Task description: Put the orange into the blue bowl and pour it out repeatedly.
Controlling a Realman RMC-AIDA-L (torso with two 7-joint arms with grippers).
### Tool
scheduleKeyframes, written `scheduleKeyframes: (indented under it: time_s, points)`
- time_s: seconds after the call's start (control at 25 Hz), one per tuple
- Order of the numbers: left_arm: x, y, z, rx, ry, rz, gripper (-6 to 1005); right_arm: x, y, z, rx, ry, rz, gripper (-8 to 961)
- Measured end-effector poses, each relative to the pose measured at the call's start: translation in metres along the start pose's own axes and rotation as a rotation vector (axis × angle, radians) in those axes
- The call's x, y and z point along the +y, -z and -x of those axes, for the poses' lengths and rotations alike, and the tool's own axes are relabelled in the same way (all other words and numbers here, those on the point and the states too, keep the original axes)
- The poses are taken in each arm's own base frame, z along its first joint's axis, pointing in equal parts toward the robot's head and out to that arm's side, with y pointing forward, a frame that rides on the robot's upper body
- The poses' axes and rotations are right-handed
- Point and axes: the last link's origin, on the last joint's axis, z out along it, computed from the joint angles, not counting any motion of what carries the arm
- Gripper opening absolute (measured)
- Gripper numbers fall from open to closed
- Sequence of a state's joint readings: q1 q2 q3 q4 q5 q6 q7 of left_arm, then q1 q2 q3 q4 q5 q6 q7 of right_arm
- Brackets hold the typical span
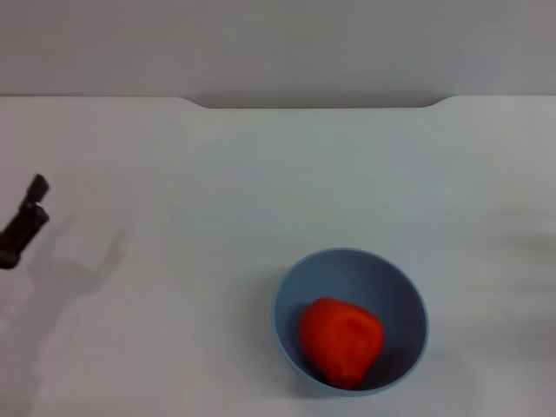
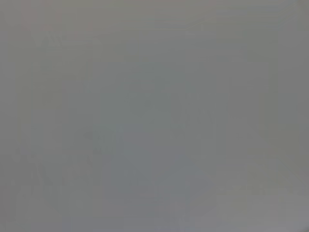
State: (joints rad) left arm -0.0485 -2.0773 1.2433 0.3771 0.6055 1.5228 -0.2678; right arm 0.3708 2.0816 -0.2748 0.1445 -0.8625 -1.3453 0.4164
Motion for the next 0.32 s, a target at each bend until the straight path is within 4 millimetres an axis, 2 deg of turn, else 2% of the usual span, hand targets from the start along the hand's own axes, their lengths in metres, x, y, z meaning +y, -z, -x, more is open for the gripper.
scheduleKeyframes:
  time_s: [0.16, 0.32]
  points:
    - [0.013, -0.001, 0.001, 0.002, 0.025, 0.053, 795, 0.001, -0.002, 0.007, -0.039, -0.01, 0.015, 474]
    - [0.019, 0.001, -0.008, 0.063, 0.011, 0.083, 795, 0.004, 0.006, 0.015, -0.106, -0.051, 0.045, 474]
